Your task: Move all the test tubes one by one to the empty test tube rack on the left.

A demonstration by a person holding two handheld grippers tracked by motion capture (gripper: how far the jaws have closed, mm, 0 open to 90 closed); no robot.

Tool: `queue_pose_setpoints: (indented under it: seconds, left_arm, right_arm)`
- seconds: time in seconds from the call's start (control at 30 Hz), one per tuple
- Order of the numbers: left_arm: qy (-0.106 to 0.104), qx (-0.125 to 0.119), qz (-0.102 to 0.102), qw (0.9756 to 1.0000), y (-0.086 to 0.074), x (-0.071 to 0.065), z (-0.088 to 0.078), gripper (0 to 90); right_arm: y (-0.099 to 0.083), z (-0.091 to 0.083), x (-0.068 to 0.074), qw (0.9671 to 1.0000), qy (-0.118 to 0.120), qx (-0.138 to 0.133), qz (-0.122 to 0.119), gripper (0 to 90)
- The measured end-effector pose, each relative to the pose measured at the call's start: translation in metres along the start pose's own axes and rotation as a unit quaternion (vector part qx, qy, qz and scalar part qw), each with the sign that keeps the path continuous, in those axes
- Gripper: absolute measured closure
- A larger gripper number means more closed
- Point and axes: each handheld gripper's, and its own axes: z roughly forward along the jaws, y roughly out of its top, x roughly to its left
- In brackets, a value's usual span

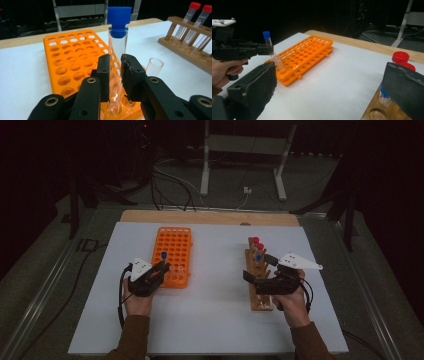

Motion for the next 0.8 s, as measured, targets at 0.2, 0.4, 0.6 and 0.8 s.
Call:
queue_pose_setpoints:
  seconds: [0.2, 0.4, 0.6, 0.8]
  left_arm:
    - [0.0, 0.042, 0.009, 0.9991, -0.007, 0.0, 0.004, 77.0]
    - [-0.002, 0.063, 0.024, 0.9977, -0.009, -0.002, 0.002, 77.4]
    - [-0.002, 0.077, 0.039, 0.9963, -0.009, -0.004, 0.003, 77.6]
    - [0.002, 0.095, 0.042, 0.9946, -0.012, -0.005, 0.007, 77.5]
  right_arm:
    - [0.0, -0.001, 0.0, 1.0, 0.0, 0.0, 0.0, 0.3]
    - [0.001, -0.004, -0.003, 1.0, -0.001, -0.004, 0.003, 0.3]
    - [0.0, -0.004, -0.002, 1.0, 0.0, -0.002, 0.003, 0.3]
    - [0.0, -0.003, -0.004, 1.0, -0.002, -0.001, 0.003, 0.3]
